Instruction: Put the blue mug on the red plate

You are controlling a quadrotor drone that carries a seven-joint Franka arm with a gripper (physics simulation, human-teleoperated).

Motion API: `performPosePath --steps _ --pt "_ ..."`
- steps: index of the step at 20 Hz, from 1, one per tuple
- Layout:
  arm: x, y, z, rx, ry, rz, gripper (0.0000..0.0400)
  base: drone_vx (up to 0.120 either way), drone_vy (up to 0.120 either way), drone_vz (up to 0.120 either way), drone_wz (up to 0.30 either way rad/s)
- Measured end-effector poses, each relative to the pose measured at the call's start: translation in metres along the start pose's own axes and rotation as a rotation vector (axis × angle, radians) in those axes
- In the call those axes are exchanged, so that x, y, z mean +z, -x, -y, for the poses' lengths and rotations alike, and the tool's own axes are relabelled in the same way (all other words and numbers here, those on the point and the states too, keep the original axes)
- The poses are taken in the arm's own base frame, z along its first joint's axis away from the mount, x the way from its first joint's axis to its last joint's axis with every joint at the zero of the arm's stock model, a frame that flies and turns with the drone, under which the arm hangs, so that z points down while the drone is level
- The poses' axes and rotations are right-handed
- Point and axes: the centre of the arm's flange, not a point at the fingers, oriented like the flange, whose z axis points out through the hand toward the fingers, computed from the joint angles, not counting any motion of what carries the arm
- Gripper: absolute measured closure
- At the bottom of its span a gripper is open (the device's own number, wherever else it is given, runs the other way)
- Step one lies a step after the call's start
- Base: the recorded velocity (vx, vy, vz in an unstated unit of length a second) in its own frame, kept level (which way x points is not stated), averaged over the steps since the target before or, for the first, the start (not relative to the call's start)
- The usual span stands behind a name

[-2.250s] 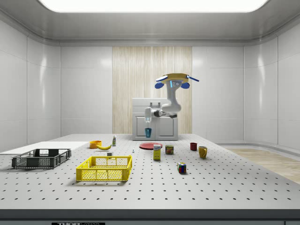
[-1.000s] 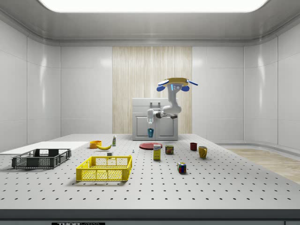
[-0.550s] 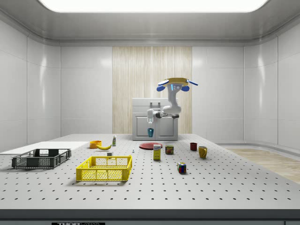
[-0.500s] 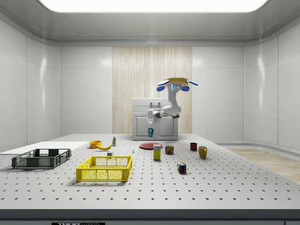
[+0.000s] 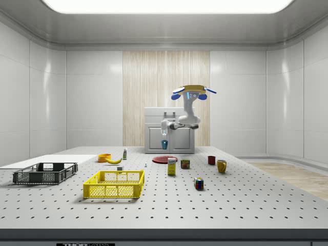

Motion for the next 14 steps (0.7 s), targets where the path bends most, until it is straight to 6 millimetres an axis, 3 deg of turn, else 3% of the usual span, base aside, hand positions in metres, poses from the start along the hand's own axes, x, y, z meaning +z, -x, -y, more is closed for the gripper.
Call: performPosePath --steps 14 --pt "0.056 -0.009 -0.008 0.000 0.000 0.000 0.0300 0.000 0.000 0.000 0.000"
